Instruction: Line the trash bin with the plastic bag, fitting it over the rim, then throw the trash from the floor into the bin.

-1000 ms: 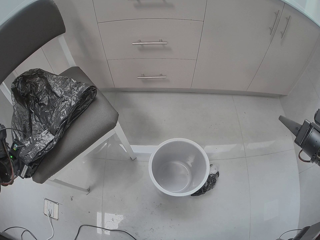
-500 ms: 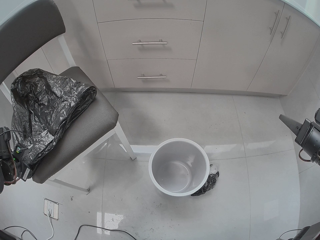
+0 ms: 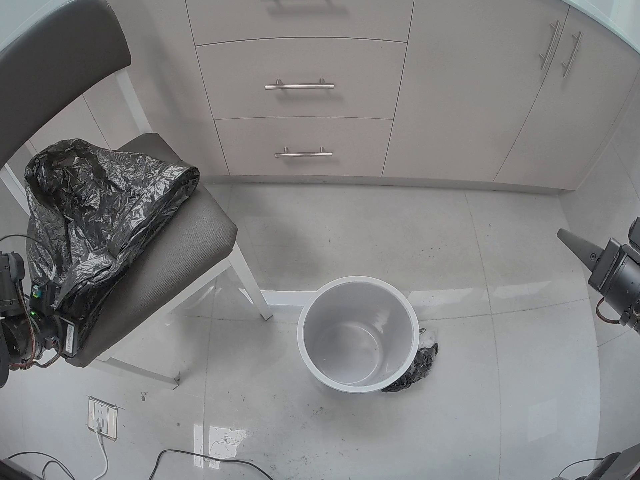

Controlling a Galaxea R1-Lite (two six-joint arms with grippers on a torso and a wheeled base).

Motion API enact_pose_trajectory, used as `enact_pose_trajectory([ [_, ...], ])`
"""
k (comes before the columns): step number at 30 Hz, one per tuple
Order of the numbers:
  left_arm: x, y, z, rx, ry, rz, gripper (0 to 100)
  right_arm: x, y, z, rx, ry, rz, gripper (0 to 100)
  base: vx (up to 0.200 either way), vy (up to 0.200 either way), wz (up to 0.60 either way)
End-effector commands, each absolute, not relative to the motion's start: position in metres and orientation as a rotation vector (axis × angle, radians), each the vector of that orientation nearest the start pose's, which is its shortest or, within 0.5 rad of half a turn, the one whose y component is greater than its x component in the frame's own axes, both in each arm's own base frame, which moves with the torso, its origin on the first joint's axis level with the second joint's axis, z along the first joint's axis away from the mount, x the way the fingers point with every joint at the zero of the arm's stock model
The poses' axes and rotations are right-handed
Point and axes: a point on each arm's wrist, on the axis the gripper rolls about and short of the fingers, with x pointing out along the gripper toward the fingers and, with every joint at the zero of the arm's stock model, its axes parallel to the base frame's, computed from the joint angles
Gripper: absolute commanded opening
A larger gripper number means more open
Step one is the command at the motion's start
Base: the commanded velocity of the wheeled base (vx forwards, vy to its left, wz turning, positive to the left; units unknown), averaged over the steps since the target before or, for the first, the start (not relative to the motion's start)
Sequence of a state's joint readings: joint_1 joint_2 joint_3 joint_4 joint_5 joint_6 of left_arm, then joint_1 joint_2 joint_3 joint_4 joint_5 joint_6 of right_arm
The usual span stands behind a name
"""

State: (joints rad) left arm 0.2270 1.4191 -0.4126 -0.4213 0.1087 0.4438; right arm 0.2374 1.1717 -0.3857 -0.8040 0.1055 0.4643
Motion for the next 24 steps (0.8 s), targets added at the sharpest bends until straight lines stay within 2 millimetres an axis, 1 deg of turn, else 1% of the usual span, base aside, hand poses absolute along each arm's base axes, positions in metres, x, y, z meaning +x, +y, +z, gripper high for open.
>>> enact_pose_trajectory([
  [1, 0.194, 0.0, 0.182, -0.157, 0.371, -0.235, 0, 0.157, 0.043, 0.202, 0.444, 0.087, 0.351, 0, 0.0, 0.0, 0.0],
  [3, 0.179, -0.013, 0.208, -0.347, 0.301, -0.435, 0, 0.155, 0.043, 0.204, 0.434, 0.076, 0.36, 0, 0.0, 0.0, 0.0],
  [4, 0.173, -0.017, 0.217, -0.394, 0.282, -0.514, 0, 0.154, 0.043, 0.204, 0.43, 0.072, 0.361, 0, 0.0, 0.0, 0.0],
  [5, 0.173, -0.017, 0.217, -0.394, 0.282, -0.514, 0, 0.154, 0.043, 0.204, 0.43, 0.072, 0.361, 0, 0.0, 0.0, 0.0],
  [6, 0.162, -0.025, 0.237, -0.475, 0.246, -0.643, 0, 0.151, 0.043, 0.205, 0.418, 0.064, 0.364, 0, 0.0, 0.0, 0.0],
  [10, 0.149, -0.038, 0.257, -0.58, 0.21, -0.76, 0, 0.151, 0.048, 0.2, 0.387, 0.095, 0.389, 0, 0.0, 0.0, 0.0],
  [12, 0.144, -0.041, 0.26, -0.614, 0.212, -0.798, 0, 0.152, 0.051, 0.195, 0.372, 0.12, 0.401, 0, 0.0, 0.0, 0.0],
  [14, 0.144, -0.041, 0.26, -0.614, 0.212, -0.798, 0, 0.152, 0.051, 0.195, 0.372, 0.12, 0.401, 0, 0.0, 0.0, 0.0],
  [15, 0.139, -0.051, 0.261, -0.626, 0.243, -0.888, 0, 0.155, 0.061, 0.19, 0.36, 0.156, 0.438, 0, 0.0, 0.0, 0.0],
  [16, 0.137, -0.054, 0.261, -0.624, 0.251, -0.917, 0, 0.159, 0.067, 0.191, 0.354, 0.167, 0.463, 0, 0.0, 0.0, 0.0],
  [18, 0.135, -0.059, 0.26, -0.621, 0.269, -0.953, 0, 0.166, 0.078, 0.192, 0.32, 0.182, 0.498, 0, 0.0, 0.0, 0.0],
  [19, 0.133, -0.064, 0.258, -0.62, 0.29, -0.989, 0, 0.174, 0.086, 0.19, 0.273, 0.207, 0.519, 0, 0.0, 0.0, 0.0],
  [20, 0.132, -0.066, 0.258, -0.619, 0.299, -1.004, 0, 0.177, 0.09, 0.188, 0.249, 0.224, 0.528, 0, 0.0, 0.0, 0.0],
  [22, 0.13, -0.073, 0.253, -0.617, 0.336, -1.046, 0, 0.19, 0.107, 0.185, 0.184, 0.279, 0.557, 0, 0.0, 0.0, 0.0],
  [23, 0.13, -0.074, 0.253, -0.618, 0.342, -1.05, 0, 0.192, 0.111, 0.184, 0.173, 0.288, 0.561, 0, 0.0, 0.0, 0.0],
  [24, 0.127, -0.078, 0.25, -0.615, 0.361, -1.075, 0, 0.198, 0.124, 0.181, 0.153, 0.317, 0.573, 0, 0.0, 0.0, 0.0],
])
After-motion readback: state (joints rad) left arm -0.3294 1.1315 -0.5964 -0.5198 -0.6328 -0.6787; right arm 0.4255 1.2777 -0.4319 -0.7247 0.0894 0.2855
